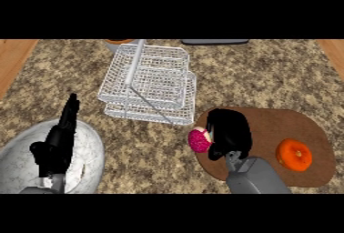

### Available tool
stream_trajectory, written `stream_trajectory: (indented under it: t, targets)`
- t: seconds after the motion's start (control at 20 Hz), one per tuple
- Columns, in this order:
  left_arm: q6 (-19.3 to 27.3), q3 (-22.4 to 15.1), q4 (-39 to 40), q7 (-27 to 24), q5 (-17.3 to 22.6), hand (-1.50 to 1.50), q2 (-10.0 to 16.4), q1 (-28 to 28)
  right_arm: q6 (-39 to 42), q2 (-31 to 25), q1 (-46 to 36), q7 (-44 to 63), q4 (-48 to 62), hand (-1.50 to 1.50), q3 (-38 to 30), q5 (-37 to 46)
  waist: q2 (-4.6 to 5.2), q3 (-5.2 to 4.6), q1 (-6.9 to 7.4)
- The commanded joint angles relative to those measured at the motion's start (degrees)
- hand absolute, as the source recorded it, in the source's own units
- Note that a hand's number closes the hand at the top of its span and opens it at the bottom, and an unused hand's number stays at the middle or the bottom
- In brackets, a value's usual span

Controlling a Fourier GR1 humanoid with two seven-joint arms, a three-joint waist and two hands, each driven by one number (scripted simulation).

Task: Pick the cupcake from the cutting board and place it in the tiered basket

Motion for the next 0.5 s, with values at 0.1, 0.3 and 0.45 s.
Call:
stream_trajectory:
  t: [0.1,0.3,0.45]
  targets:
    - [-0.24,-2.72,6.07,2.76,1.2,0.0,-3.03,7.15,-0.77,2.66,0.2,-1.79,-15.35,1.5,-4.09,-7.09,0.55,-1.68,-1.7]
    - [0.62,-2.45,4.28,2.25,0.67,0.0,-2.99,7.87,-1.89,3.61,-2.07,0.94,-26.09,1.5,-8.7,-8.51,0.4,-1.67,-1.68]
    - [0.74,-2.8,5.74,1.08,0.32,0.0,-3.72,8.43,2.3,2.16,-6.23,2.91,-33.57,1.5,-7.13,-6.98,0.32,-1.81,-1.9]
